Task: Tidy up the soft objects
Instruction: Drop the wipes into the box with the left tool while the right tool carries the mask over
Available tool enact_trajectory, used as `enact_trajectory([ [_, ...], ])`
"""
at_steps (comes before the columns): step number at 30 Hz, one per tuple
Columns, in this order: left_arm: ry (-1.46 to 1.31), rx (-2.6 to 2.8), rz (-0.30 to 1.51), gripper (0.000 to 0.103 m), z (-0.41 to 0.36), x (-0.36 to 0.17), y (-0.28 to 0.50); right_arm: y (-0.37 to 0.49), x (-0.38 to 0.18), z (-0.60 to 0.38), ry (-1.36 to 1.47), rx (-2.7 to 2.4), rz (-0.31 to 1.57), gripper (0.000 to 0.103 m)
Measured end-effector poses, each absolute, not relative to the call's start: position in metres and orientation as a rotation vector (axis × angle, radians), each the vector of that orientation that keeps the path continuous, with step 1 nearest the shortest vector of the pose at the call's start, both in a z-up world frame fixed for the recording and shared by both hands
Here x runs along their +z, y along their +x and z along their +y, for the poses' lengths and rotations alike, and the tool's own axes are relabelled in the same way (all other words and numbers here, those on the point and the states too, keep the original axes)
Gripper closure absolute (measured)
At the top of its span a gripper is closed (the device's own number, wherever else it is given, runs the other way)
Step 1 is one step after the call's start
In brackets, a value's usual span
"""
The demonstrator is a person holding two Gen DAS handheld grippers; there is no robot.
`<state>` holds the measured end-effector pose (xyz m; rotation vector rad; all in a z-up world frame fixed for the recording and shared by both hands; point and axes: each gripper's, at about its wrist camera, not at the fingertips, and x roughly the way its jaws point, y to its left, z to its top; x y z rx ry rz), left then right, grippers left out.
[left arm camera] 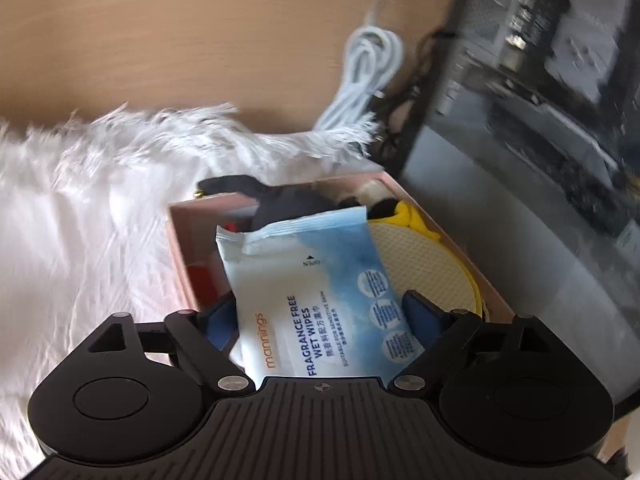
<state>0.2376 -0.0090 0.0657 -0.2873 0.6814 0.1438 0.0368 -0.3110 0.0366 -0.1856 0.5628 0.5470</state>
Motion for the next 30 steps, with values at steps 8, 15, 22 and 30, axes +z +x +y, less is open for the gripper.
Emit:
enact_trajectory([
  [8, -0.354, 0.112, 0.528, 0.016, 0.002, 0.099, 0.214, 0.043, 0.032, -0.316, -0.193, 0.523, 0.593, 0.03],
  [15, -0.481, 0.019, 0.546, 0.061, 0.001, 0.104, 0.182, 0.054, 0.038, -0.312, -0.192, 0.542, 0.57, 0.03],
  [22, -0.49, 0.076, 0.652, 0.072, 0.001, 0.073, 0.211, 0.072, 0.063, -0.31, -0.191, 0.581, 0.506, 0.03],
  [30, -0.463, 0.157, 0.645, 0.071, 0.019, 0.079, 0.222, 0.121, 0.115, -0.281, -0.189, 0.626, 0.4, 0.03],
])
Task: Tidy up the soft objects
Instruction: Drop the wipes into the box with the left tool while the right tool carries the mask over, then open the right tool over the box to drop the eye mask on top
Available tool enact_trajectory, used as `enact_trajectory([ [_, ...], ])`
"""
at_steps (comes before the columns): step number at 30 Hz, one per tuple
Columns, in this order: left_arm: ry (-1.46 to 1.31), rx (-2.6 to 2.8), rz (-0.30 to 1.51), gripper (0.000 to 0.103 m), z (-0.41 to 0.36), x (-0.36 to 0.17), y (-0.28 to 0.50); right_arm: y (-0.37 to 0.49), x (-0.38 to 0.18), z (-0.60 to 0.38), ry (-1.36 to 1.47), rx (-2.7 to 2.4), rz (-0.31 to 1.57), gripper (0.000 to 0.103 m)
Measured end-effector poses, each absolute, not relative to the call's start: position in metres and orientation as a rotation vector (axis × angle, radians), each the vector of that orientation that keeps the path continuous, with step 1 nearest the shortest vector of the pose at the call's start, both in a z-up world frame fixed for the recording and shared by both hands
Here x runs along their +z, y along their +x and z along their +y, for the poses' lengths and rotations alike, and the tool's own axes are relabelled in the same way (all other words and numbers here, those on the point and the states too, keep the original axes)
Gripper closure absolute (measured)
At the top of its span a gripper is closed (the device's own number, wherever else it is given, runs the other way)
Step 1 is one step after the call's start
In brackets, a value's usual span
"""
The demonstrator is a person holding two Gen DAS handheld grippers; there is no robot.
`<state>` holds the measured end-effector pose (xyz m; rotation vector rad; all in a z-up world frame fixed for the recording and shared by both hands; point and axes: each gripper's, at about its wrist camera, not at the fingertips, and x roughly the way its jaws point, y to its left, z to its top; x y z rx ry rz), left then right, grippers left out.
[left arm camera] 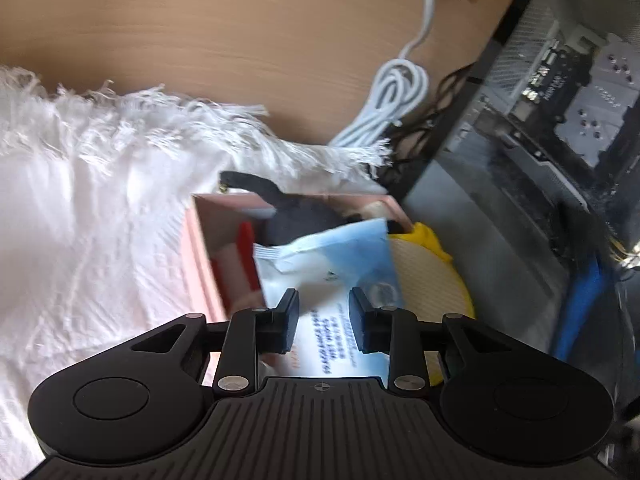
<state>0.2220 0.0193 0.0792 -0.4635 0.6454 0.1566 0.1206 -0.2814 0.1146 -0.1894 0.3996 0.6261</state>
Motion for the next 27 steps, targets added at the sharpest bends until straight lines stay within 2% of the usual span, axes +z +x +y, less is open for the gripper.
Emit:
enact_trajectory([
  [7, -0.347, 0.24, 0.658, 0.071, 0.021, 0.098, 0.198, 0.186, 0.132, -0.234, -0.108, 0.67, 0.362, 0.03],
  [9, -0.329, 0.255, 0.666, 0.071, 0.024, 0.1, 0.193, 0.207, 0.124, -0.217, -0.102, 0.682, 0.41, 0.029],
  [10, -0.324, 0.258, 0.667, 0.071, 0.026, 0.101, 0.19, 0.219, 0.115, -0.206, -0.11, 0.693, 0.459, 0.024],
  [11, -0.321, 0.265, 0.668, 0.071, 0.028, 0.102, 0.186, 0.232, 0.104, -0.195, -0.124, 0.685, 0.515, 0.023],
  [13, -0.314, 0.283, 0.673, 0.071, 0.03, 0.101, 0.178, 0.244, 0.09, -0.19, -0.076, 0.711, 0.528, 0.022],
  [19, -0.342, 0.311, 0.686, 0.071, 0.03, 0.092, 0.142, 0.249, 0.084, -0.195, -0.009, 0.736, 0.536, 0.012],
  [27, -0.352, 0.29, 0.739, 0.071, 0.032, 0.068, 0.082, 0.212, 0.09, -0.196, -0.052, 0.678, 0.42, 0.012],
])
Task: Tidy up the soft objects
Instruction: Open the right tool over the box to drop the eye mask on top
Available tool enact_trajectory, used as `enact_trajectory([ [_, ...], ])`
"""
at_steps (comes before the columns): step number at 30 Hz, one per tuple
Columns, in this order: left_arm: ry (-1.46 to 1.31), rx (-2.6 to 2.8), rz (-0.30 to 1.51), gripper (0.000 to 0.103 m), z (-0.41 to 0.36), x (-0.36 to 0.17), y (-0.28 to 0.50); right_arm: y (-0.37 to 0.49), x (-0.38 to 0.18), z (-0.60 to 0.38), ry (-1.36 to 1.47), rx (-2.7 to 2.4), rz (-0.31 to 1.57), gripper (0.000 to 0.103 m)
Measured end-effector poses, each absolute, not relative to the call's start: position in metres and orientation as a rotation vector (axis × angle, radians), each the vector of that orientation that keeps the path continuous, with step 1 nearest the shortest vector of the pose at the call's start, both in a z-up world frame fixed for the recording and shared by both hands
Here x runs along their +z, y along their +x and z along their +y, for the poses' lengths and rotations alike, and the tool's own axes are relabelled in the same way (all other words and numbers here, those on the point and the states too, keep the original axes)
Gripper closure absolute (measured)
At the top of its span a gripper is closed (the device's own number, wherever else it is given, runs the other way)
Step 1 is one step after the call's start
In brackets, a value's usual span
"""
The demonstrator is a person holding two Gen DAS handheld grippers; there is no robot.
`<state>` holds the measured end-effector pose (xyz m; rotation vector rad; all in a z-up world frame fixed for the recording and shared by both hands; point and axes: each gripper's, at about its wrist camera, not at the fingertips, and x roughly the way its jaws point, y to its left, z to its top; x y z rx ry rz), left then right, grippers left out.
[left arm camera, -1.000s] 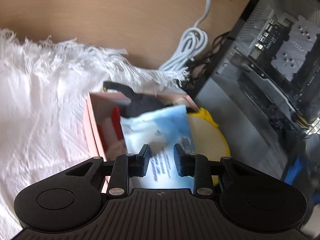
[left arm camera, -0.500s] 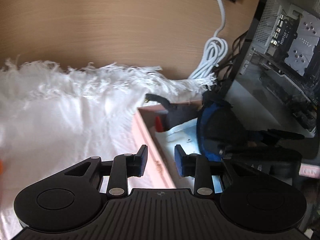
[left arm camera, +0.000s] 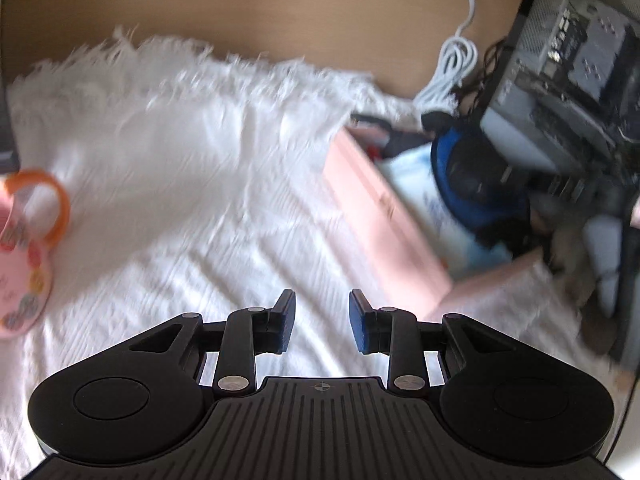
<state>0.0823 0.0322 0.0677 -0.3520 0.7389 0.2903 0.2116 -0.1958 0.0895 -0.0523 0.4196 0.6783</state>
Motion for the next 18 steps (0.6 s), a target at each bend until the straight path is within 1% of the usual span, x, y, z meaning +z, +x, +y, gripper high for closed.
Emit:
enact_trajectory([
  [4, -0.358, 0.254, 0.754, 0.071, 0.04, 0.059, 0.054, 0.187, 0.107, -0.204, -0.034, 0.617, 0.344, 0.012],
  [8, -0.274, 0.193, 0.755, 0.07, 0.039, 0.051, 0.027, 0.157, 0.116, -0.215, 0.03, 0.563, 0.377, 0.012],
  [11, -0.202, 0.185, 0.798, 0.07, 0.046, 0.041, 0.011, 0.122, 0.111, -0.207, -0.005, 0.51, 0.384, 0.012],
  [13, -0.151, 0.186, 0.818, 0.07, 0.054, 0.035, 0.001, 0.101, 0.103, -0.197, 0.001, 0.456, 0.417, 0.012],
  [18, -0.129, 0.158, 0.815, 0.07, 0.073, 0.026, -0.014, 0.057, 0.063, -0.164, 0.138, 0.382, 0.595, 0.012],
])
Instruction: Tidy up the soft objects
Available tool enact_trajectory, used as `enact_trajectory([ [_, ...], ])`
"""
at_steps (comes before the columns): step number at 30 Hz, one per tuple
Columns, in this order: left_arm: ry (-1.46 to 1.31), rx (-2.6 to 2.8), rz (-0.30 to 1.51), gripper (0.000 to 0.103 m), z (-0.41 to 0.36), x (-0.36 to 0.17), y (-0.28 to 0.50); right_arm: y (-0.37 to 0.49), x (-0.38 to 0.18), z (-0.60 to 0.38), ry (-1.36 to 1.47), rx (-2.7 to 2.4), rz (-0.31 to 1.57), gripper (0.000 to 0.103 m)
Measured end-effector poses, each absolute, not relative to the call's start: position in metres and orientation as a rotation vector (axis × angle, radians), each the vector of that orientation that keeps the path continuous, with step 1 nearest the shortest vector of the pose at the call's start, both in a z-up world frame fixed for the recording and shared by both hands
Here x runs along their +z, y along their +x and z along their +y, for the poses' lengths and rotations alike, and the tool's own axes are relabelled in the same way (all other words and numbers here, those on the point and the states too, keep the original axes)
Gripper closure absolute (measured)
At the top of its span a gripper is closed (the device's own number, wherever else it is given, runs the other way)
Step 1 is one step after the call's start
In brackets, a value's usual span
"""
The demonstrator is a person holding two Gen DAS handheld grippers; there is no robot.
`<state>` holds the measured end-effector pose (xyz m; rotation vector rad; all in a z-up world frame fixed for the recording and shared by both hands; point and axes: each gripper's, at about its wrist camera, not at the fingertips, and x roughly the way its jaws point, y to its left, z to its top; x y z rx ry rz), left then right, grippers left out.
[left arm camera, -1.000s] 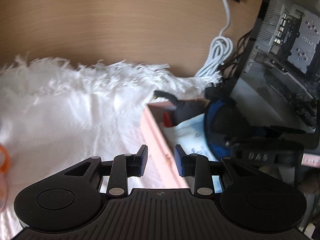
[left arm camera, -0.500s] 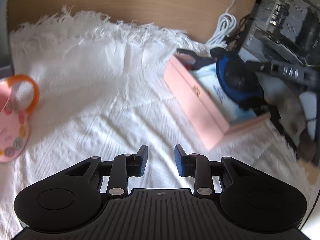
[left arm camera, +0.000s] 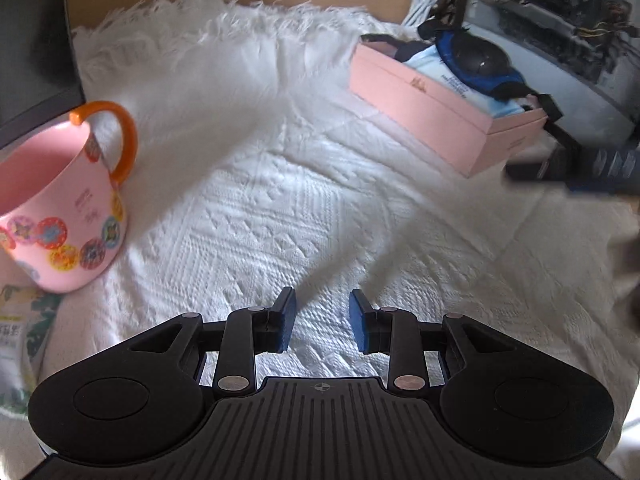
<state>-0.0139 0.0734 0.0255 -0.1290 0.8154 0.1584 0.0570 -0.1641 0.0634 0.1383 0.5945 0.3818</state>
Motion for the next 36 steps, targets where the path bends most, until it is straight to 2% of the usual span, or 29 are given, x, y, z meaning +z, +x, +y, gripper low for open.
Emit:
enact_trajectory([
  [2, -0.106, 0.138, 0.801, 0.07, 0.072, 0.024, -0.01, 0.044, 0.048, -0.149, 0.161, 0.362, 0.637, 0.012],
  [4, -0.091, 0.113, 0.784, 0.062, 0.069, 0.022, -0.003, 0.036, 0.032, -0.136, 0.15, 0.314, 0.66, 0.012],
  [6, -0.085, 0.091, 0.771, 0.051, 0.065, 0.021, 0.004, 0.034, 0.019, -0.127, 0.142, 0.263, 0.683, 0.011],
  [8, -0.08, 0.081, 0.753, 0.048, 0.062, 0.019, 0.012, 0.035, 0.008, -0.124, 0.135, 0.201, 0.709, 0.011],
  [9, -0.074, 0.078, 0.744, 0.048, 0.061, 0.018, 0.016, 0.033, 0.007, -0.125, 0.132, 0.174, 0.689, 0.007],
  [10, -0.066, 0.079, 0.735, 0.048, 0.059, 0.017, 0.019, 0.032, 0.005, -0.126, 0.13, 0.141, 0.684, 0.002],
  [12, -0.051, 0.084, 0.716, 0.047, 0.055, 0.015, 0.025, 0.03, -0.001, -0.13, 0.139, 0.106, 0.677, 0.0],
  [22, -0.012, 0.084, 0.619, 0.046, 0.049, 0.005, 0.031, 0.015, -0.016, -0.131, 0.16, 0.05, 0.547, 0.0],
  [36, -0.011, 0.078, 0.614, 0.046, 0.05, 0.005, 0.03, 0.016, -0.015, -0.13, 0.161, 0.047, 0.547, 0.0],
])
